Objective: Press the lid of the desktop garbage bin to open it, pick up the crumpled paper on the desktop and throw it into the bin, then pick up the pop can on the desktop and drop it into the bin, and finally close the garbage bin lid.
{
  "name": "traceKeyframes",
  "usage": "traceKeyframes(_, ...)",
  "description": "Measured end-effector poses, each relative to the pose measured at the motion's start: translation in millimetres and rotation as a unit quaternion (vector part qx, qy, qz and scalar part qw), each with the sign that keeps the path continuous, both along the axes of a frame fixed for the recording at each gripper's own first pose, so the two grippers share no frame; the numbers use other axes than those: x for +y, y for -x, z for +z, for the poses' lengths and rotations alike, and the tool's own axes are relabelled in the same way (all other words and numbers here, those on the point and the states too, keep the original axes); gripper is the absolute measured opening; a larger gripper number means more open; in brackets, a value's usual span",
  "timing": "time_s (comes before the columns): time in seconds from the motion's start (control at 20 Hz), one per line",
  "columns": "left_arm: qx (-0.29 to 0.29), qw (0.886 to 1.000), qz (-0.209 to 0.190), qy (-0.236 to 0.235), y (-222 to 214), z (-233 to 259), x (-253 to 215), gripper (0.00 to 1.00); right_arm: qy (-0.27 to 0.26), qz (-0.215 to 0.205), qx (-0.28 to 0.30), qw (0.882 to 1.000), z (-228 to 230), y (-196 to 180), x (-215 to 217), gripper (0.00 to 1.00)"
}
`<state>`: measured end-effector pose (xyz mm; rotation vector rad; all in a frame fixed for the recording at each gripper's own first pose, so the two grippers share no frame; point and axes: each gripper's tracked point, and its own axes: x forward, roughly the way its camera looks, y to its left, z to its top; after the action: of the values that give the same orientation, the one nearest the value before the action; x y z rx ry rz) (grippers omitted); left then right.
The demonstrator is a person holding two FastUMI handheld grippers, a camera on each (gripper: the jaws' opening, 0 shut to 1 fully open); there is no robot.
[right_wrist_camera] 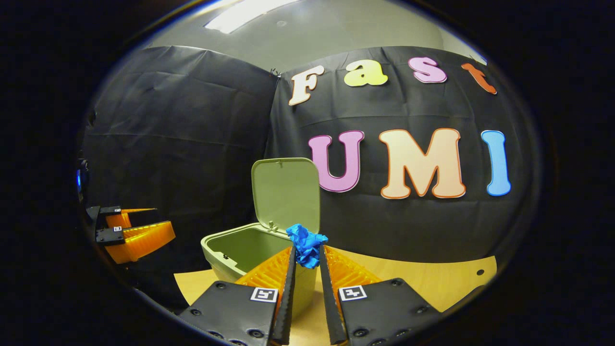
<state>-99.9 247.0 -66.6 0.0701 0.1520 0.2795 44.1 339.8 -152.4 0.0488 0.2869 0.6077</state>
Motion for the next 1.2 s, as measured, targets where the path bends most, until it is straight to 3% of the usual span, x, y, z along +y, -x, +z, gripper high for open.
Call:
traceKeyframes(0.5,0.021,0.999,0.035,-0.001,22.2,-15.3,47.3,0.91,0.011,0.039,0.029,0.999,-43.7,9.7,76.4,0.3)
traceKeyframes(0.75,0.022,0.999,0.038,0.0,19.1,-14.8,47.9,0.92,0.017,0.032,0.02,0.999,-45.8,6.1,76.4,0.95)
traceKeyframes(0.8,0.021,0.999,0.035,0.001,17.2,-14.5,44.7,0.9,0.016,0.027,0.011,0.999,-39.6,5.2,71.4,1.0)
traceKeyframes(1.2,-0.004,1.0,-0.012,0.008,-16.4,1.1,-8.2,0.92,0.001,-0.035,-0.056,0.998,16.1,-8.3,-6.4,0.98)
